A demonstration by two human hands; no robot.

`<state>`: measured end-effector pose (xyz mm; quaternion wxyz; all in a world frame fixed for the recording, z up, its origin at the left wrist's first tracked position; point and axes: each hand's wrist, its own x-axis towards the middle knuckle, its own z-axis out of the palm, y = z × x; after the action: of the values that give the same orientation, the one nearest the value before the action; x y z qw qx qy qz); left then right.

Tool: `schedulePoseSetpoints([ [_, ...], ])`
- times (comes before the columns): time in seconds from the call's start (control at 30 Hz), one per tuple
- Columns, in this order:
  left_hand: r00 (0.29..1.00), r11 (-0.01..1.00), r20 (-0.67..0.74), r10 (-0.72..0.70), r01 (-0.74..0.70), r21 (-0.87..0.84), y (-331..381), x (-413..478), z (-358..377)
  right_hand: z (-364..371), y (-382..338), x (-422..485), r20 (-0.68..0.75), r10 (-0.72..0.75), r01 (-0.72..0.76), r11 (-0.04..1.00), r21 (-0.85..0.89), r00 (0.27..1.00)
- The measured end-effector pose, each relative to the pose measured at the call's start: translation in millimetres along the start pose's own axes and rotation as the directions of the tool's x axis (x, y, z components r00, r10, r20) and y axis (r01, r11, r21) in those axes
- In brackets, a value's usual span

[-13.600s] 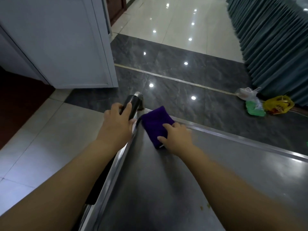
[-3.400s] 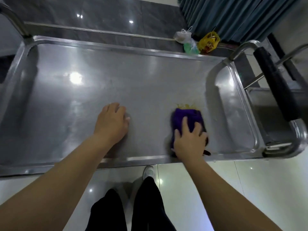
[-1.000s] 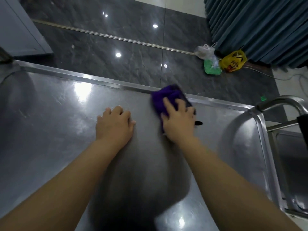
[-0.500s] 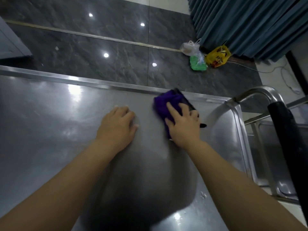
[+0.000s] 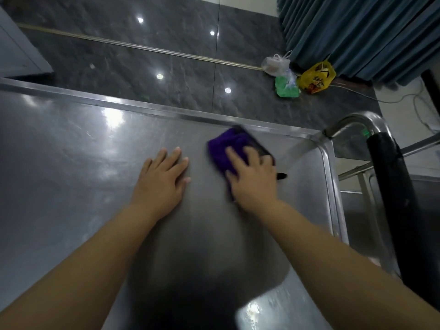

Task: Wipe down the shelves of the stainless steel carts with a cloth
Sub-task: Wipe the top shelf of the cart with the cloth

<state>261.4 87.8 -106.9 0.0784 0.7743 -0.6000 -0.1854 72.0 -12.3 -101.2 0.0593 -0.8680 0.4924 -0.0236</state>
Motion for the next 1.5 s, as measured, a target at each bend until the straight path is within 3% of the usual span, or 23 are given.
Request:
schedulePoseSetpoints([
  [0.07, 1.0, 1.0, 0.006, 0.005, -0.005, -0.006, -3, -2, 0, -4, 12, -14, 0.047, -0.297, 0.296, 0.955, 0.017, 0.954],
  [0.1, 1.0, 1.0, 0.001, 0.005, -0.005, -0.008, -3, -2, 0, -7, 28, -14, 0.054, -0.314, 0.314, 0.949, -0.003, 0.948],
  [0.13, 1.0, 1.0, -0.008, 0.003, -0.003, -0.01, -3, -2, 1, -10, 44, -11, 0.036, -0.224, 0.225, 0.974, -0.029, 0.974],
  [0.2, 1.0, 1.0, -0.018, -0.008, 0.008, -0.014, -1, -2, 1, -15, 71, -5, -0.007, 0.191, -0.191, 0.982, -0.006, 0.982],
  [0.27, 1.0, 1.0, -0.011, -0.018, 0.018, -0.01, 0, -1, 2, -17, 72, -8, -0.011, 0.533, -0.532, 0.845, 0.056, 0.846],
  [0.3, 1.0, 1.0, -0.006, -0.019, 0.019, -0.001, 0, -1, 2, -16, 59, -15, -0.008, 0.57, -0.57, 0.821, 0.03, 0.821],
  [0.37, 1.0, 1.0, 0.002, -0.025, 0.025, 0.006, -1, -2, 3, -11, 27, -40, 0.018, 0.454, -0.454, 0.891, 0.007, 0.891],
  [0.43, 1.0, 1.0, 0.003, -0.029, 0.029, 0.007, -1, -4, 3, -8, 2, -77, -0.002, 0.118, -0.118, 0.992, 0.046, 0.993],
  [0.5, 0.999, 0.999, 0.024, -0.021, 0.021, 0.028, 0, -4, 0, -9, 5, -106, 0.005, -0.205, 0.204, 0.978, 0.039, 0.979],
  [0.53, 0.999, 0.999, 0.039, -0.02, 0.018, 0.041, 1, -4, -3, -10, 16, -108, 0.009, -0.278, 0.277, 0.96, 0.029, 0.961],
  [0.57, 0.998, 0.998, 0.05, -0.024, 0.022, 0.05, 4, -5, -6, -12, 29, -106, 0.015, -0.252, 0.251, 0.968, 0.026, 0.968],
  [0.63, 0.998, 0.998, 0.057, -0.039, 0.036, 0.042, 10, -15, -11, -13, 51, -92, 0.011, 0.003, -0.003, 0.999, 0.052, 1.0],
  [0.73, 0.999, 0.999, -0.002, -0.036, 0.036, -0.003, 20, -51, -12, -10, 62, -79, 0.007, 0.285, -0.285, 0.956, 0.066, 0.959],
  [0.83, 0.997, 0.999, -0.073, 0.004, -0.006, -0.035, 24, -98, -3, -5, 52, -83, 0.019, 0.302, -0.302, 0.953, 0.009, 0.953],
  [0.93, 0.998, 0.999, 0.046, -0.035, 0.033, 0.04, 26, -129, 15, -3, 31, -100, 0.043, 0.3, -0.301, 0.954, 0.018, 0.953],
  [1.03, 0.994, 0.993, 0.078, -0.075, 0.067, 0.102, 22, -138, 30, -4, 0, -142, 0.01, 0.02, -0.021, 0.995, 0.099, 1.0],
  [1.13, 0.996, 0.993, 0.076, -0.043, 0.034, 0.112, 17, -138, 31, -7, 9, -168, 0.03, -0.262, 0.26, 0.964, 0.045, 0.965],
  [1.17, 0.997, 0.993, 0.073, -0.039, 0.03, 0.111, 15, -138, 31, -9, 21, -164, 0.033, -0.242, 0.241, 0.97, 0.032, 0.97],
  [1.23, 0.997, 0.992, 0.064, -0.04, 0.033, 0.118, 15, -138, 32, -13, 46, -156, 0.065, 0.0, 0.0, 1.0, -0.005, 0.998],
  [1.3, 0.997, 0.992, 0.068, -0.049, 0.04, 0.12, 16, -137, 34, -14, 58, -153, 0.085, 0.33, -0.333, 0.942, 0.029, 0.94],
  [1.37, 0.996, 0.992, 0.075, -0.056, 0.046, 0.119, 15, -137, 36, -13, 42, -160, 0.072, 0.491, -0.494, 0.869, 0.028, 0.868],
  [1.43, 0.996, 0.993, 0.071, -0.052, 0.044, 0.11, 13, -137, 36, -8, 4, -179, 0.11, 0.47, -0.475, 0.88, 0.014, 0.876],
  [1.5, 0.997, 0.993, 0.06, -0.044, 0.037, 0.116, 11, -139, 35, -1, -32, -207, 0.109, 0.238, -0.242, 0.97, 0.026, 0.965],
])
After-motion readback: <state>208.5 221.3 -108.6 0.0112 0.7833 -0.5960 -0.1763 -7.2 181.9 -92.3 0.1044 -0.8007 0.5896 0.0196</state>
